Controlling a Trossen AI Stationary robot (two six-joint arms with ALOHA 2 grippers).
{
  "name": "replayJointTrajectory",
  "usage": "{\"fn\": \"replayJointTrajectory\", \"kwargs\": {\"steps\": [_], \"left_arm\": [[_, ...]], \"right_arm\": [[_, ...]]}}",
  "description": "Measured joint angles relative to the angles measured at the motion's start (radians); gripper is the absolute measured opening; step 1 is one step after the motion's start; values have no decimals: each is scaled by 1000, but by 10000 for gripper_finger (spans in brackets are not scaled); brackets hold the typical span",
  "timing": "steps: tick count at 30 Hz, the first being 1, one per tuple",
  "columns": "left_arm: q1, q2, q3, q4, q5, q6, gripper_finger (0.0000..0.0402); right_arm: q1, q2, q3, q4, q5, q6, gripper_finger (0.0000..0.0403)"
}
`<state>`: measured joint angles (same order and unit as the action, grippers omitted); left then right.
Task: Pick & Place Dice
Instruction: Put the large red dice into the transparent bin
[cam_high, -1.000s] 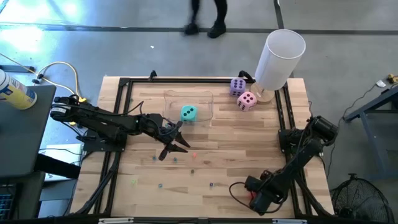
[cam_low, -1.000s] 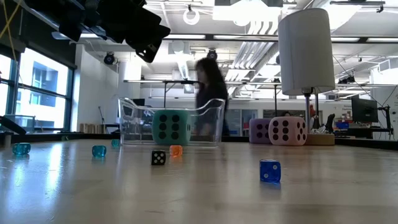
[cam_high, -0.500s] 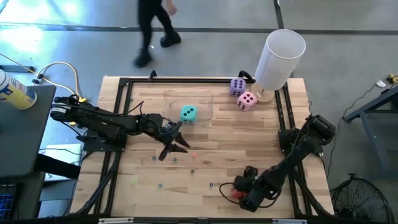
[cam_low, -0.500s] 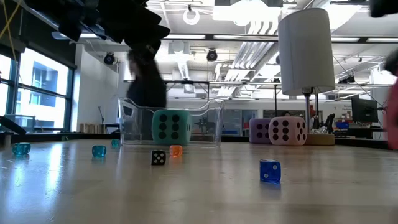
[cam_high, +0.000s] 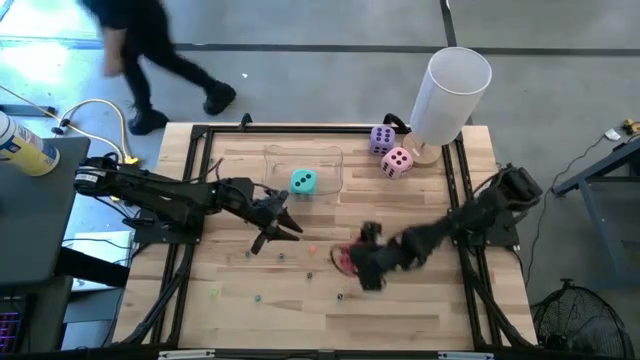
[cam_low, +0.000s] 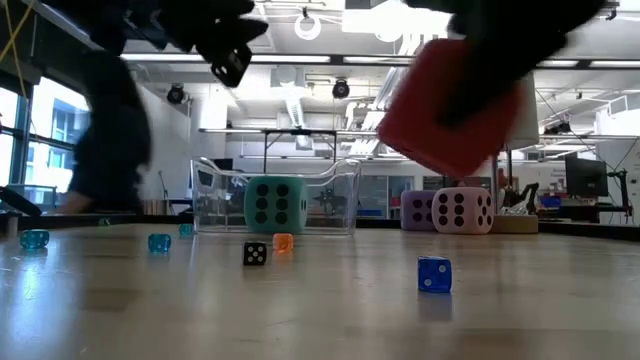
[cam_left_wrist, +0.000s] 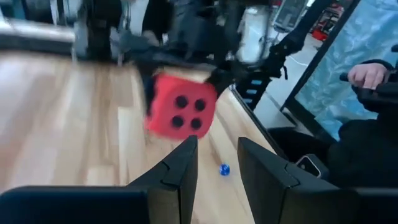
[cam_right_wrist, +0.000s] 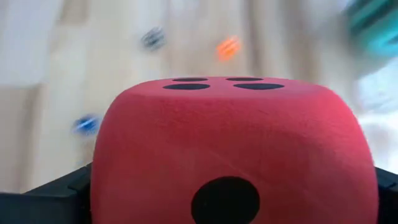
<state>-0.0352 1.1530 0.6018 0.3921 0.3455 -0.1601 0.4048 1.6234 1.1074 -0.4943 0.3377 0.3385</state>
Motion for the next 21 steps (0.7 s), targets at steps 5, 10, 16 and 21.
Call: {"fn": "replayJointTrajectory", "kwargs": {"steps": [5, 10, 16, 21], "left_arm": [[55, -79, 0, -2, -40, 130, 110], [168, -103, 0, -2, -132, 203, 110], [367, -51, 0, 88, -18, 216, 110], [493, 63, 2, 326, 164, 169, 110]], "right_arm": [[-196, -68, 1, 205, -19, -290, 392], [-406, -73, 0, 385, -211, -465, 392], [-578, -6, -2, 509, -365, -549, 392], [-658, 36, 1, 573, -436, -556, 392]]}}
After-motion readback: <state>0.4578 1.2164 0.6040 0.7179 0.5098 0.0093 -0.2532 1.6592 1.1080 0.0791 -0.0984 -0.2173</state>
